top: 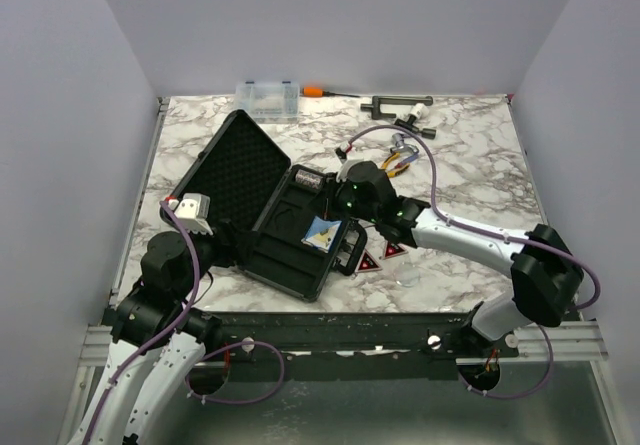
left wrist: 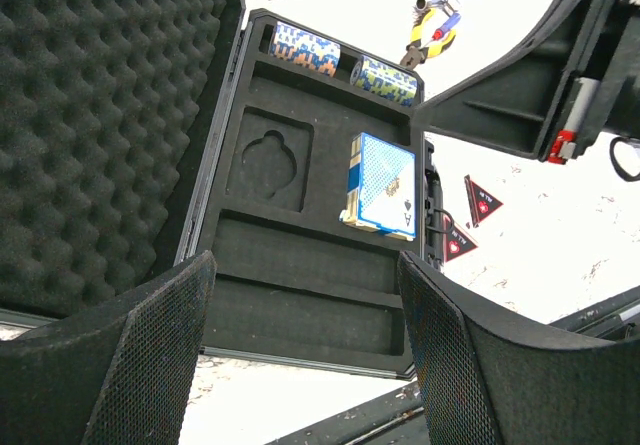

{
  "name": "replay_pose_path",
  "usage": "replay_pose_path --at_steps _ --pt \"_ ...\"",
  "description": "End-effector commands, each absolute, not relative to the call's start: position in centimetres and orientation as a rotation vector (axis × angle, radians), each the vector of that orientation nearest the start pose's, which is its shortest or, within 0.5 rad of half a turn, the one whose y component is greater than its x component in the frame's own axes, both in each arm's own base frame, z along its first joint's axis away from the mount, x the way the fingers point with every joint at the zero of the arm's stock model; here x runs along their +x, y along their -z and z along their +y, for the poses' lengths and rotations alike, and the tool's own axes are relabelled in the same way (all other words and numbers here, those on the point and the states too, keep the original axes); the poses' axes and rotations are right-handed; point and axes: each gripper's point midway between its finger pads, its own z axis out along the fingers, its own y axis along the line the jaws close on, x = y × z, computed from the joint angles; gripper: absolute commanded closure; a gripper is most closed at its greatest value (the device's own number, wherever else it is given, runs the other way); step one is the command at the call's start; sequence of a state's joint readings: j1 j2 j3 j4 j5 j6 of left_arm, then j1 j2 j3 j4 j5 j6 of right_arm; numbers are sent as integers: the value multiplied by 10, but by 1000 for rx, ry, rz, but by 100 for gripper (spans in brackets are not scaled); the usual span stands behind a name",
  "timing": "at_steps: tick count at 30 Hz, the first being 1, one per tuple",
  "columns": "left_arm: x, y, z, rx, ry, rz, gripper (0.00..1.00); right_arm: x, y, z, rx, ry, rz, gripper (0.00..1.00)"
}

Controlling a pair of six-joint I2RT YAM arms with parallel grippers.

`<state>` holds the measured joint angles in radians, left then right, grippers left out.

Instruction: Pack up texas hold em set

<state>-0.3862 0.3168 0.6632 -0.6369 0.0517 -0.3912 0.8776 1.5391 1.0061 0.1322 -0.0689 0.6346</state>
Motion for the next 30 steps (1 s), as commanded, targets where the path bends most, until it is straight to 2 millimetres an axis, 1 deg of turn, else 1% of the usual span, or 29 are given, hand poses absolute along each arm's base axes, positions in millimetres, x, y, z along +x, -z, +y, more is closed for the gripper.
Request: replay_pose_path --at_steps 1,3,6,8,9,11,12,13,14,15,17,20,23,26,28,30 --pt "181 -226 -97 27 558 1899 26 270 -142 345 -261 -765 2266 95" --pt "181 -226 -96 27 557 1897 26 268 -132 339 -256 -726 2297 99" --pt "181 -227 -96 27 559 1895 26 262 -106 337 -279 -696 2363 100" --pt "181 -228 -96 28 560 1892 26 252 -78 341 -340 -705 2419 99" --pt "181 -228 -96 27 558 1891 26 249 -59 341 -365 -674 2456 99" --pt "181 -228 -96 28 558 1893 26 240 -22 334 -420 -583 2546 99" --pt "181 -227 -96 27 556 1893 26 239 -7 327 -419 -512 2584 99" --pt "180 -228 -96 28 558 1889 26 237 1 319 -405 -439 2616 99" --pt "180 -228 -95 25 557 1888 26 239 5 310 -384 -371 2631 99" --pt "180 -228 -95 27 558 1886 26 239 6 303 -363 -325 2634 99" --pt "180 -228 -95 25 558 1886 26 244 0 292 -330 -252 2617 99" --pt "180 -228 -96 28 559 1888 26 248 -15 286 -315 -200 2605 99" --pt "180 -229 -96 32 560 1887 26 250 -35 290 -313 -233 2578 99" --pt "180 -229 -96 32 562 1885 26 245 -52 302 -352 -327 2554 99" --pt "180 -229 -96 31 560 1884 26 239 -54 310 -386 -370 2562 99" --pt "180 -229 -96 30 560 1885 26 234 -51 311 -403 -348 2582 99"
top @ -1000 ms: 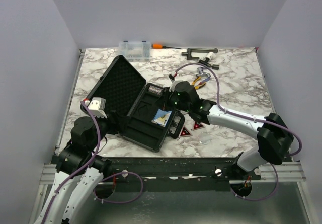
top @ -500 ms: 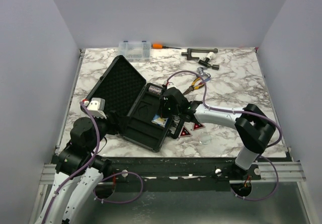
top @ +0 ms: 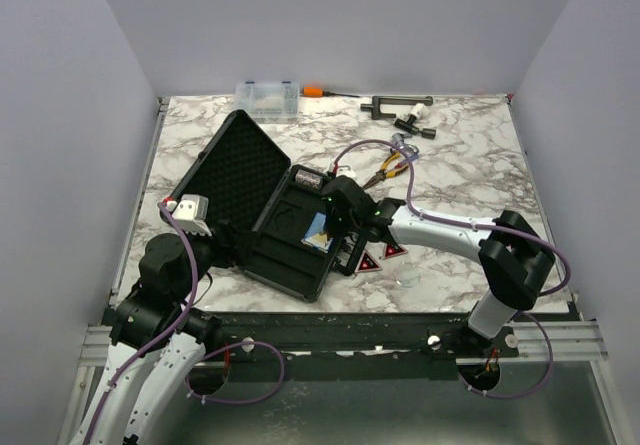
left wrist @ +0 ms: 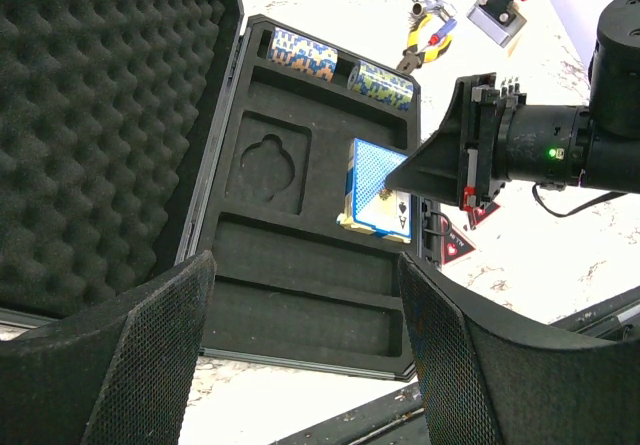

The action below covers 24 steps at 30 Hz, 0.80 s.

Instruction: Pack up texas hold em set

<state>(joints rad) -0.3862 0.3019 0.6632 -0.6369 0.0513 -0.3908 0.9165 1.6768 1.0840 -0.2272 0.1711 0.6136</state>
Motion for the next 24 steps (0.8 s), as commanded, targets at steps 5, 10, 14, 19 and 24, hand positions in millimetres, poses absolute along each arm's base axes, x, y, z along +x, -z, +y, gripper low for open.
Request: replay_pose_path --at_steps 5,10,14,19,24 --pt "179 -230 -95 31 560 1879 26 237 -77 307 -360 -303 2541 96" --pt "179 -231 -96 34 564 1875 25 240 -117 293 -307 -282 2490 67" --pt "178 -232 -96 37 568 1870 24 233 -129 272 -225 -231 2497 38" --pt "177 -232 -97 39 573 1870 24 219 -128 235 -53 -142 2516 10" --pt "177 -232 -98 46 576 1868 24 201 -115 204 58 -79 2539 0"
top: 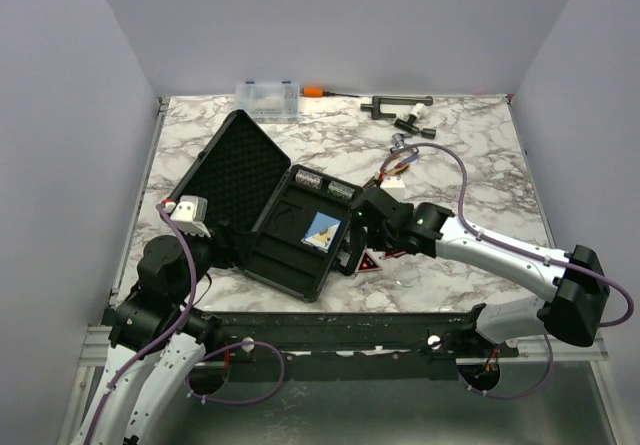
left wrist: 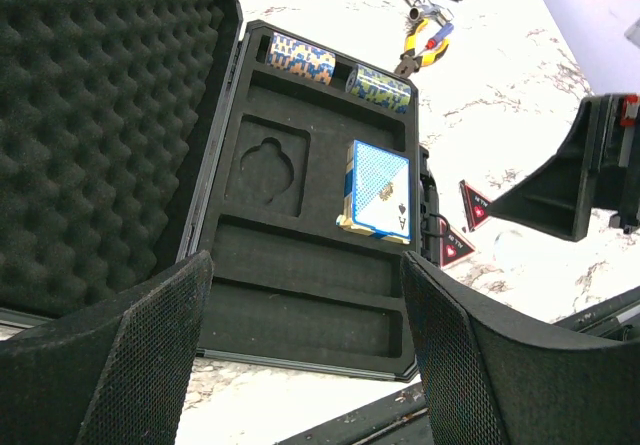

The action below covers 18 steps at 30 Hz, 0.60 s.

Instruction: Pack up texas hold em set

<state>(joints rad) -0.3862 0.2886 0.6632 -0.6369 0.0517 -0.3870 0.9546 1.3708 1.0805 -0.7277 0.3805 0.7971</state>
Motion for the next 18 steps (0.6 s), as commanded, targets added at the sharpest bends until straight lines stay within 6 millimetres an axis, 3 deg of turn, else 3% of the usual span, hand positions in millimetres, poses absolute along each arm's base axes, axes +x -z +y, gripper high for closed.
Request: replay_pose_path --at_steps 1,7,14,18 --pt "177 -232 -98 45 578 1867 24 198 -111 200 69 -70 2544 0" --pt "177 -233 -99 53 583 1868 24 184 -90 174 160 31 2575 0" --pt "178 -230 -100 54 582 1879 24 180 -71 182 138 -4 2616 0" --pt "178 -230 -100 53 581 1877 24 180 -63 177 149 59 2625 0"
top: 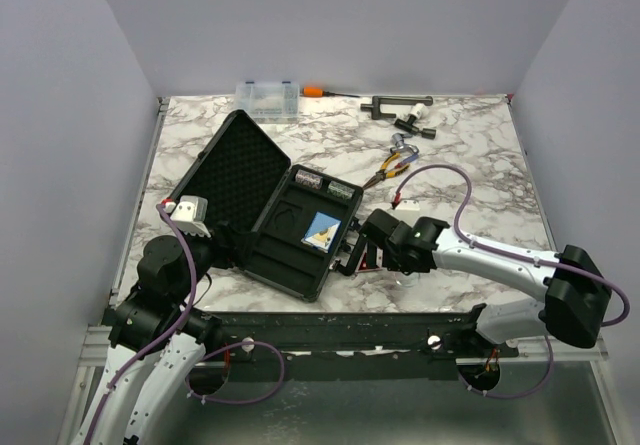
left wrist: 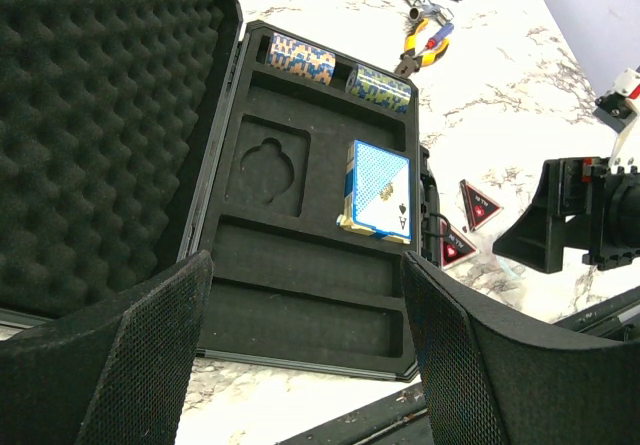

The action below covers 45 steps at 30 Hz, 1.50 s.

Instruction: Pack up texas hold em set

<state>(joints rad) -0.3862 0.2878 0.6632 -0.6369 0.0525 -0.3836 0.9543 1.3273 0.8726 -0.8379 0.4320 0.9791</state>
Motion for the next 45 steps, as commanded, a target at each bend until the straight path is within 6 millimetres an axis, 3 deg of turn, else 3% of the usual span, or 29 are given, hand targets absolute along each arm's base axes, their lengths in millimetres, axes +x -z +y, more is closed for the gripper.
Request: replay_pose_path --at_steps 1,9,16,26,38,45 --pt "178 -230 -100 53 581 1879 24 181 -60 175 150 78 2626 0" --pt "179 -227 -101 62 582 1897 24 177 -43 147 255 135 2675 0" --pt "180 -228 -100 57 577 1891 24 168 -26 143 316 64 2715 0" --pt "179 -227 -101 60 581 1895 24 177 -17 137 341 50 2702 1" --pt "179 -227 -102 64 583 1895 24 171 -10 129 346 86 2724 30" --pt "179 -229 -100 57 580 1888 24 178 -22 128 331 120 2702 51"
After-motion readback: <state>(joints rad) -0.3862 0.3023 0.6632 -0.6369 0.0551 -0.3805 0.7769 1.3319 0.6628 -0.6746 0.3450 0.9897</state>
